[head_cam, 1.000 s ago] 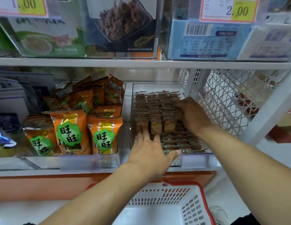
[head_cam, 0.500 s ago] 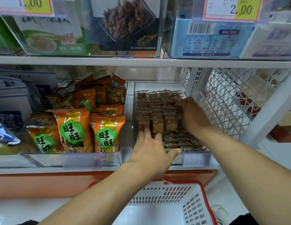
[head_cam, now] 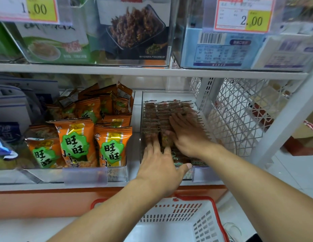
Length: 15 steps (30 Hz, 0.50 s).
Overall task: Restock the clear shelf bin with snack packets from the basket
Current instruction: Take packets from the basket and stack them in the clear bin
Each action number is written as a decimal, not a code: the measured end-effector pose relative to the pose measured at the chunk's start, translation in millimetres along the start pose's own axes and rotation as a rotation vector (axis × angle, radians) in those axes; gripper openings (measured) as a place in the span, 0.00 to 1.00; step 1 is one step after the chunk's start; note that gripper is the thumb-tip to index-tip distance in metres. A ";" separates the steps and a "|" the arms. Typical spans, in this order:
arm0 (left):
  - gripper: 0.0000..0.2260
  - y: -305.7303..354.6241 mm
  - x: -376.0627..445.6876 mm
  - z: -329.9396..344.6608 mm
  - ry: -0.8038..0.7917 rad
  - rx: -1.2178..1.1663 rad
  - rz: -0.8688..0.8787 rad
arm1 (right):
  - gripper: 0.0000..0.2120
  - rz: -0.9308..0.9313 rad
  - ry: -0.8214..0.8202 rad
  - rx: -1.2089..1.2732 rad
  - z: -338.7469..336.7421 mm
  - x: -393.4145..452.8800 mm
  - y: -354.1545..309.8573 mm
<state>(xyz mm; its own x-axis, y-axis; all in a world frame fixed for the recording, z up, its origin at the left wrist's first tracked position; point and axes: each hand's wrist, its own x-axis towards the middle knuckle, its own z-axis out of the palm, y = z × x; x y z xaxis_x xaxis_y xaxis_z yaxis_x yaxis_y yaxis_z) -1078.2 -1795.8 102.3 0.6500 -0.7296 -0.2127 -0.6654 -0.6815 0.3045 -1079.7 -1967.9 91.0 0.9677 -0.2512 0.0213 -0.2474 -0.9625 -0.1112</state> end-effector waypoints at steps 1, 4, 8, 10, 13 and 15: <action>0.42 0.2 -0.3 0.7 -0.005 0.015 -0.001 | 0.33 -0.021 0.000 -0.025 3.9 0.8 1.6; 0.44 -0.2 0.2 2.2 -0.007 0.047 0.006 | 0.34 -0.064 -0.011 -0.040 7.0 5.0 8.2; 0.47 -1.3 2.9 2.7 -0.017 0.067 0.006 | 0.45 -0.083 -0.008 0.013 6.9 5.9 12.2; 0.48 -1.1 3.5 2.8 -0.026 0.077 0.001 | 0.46 -0.104 0.007 -0.022 7.2 6.4 13.7; 0.49 -0.7 3.5 2.6 -0.015 0.077 -0.006 | 0.46 -0.114 0.019 -0.099 8.4 6.8 14.4; 0.50 -0.4 2.0 1.4 -0.007 0.068 -0.018 | 0.44 -0.108 0.053 -0.098 9.8 6.1 11.5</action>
<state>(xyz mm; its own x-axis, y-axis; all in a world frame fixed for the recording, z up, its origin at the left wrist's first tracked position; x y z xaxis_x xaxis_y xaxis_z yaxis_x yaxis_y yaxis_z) -1077.1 -1797.0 100.5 0.6592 -0.7177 -0.2242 -0.6775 -0.6963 0.2368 -1076.1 -1979.5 80.1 0.9856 -0.1486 0.0804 -0.1485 -0.9889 -0.0076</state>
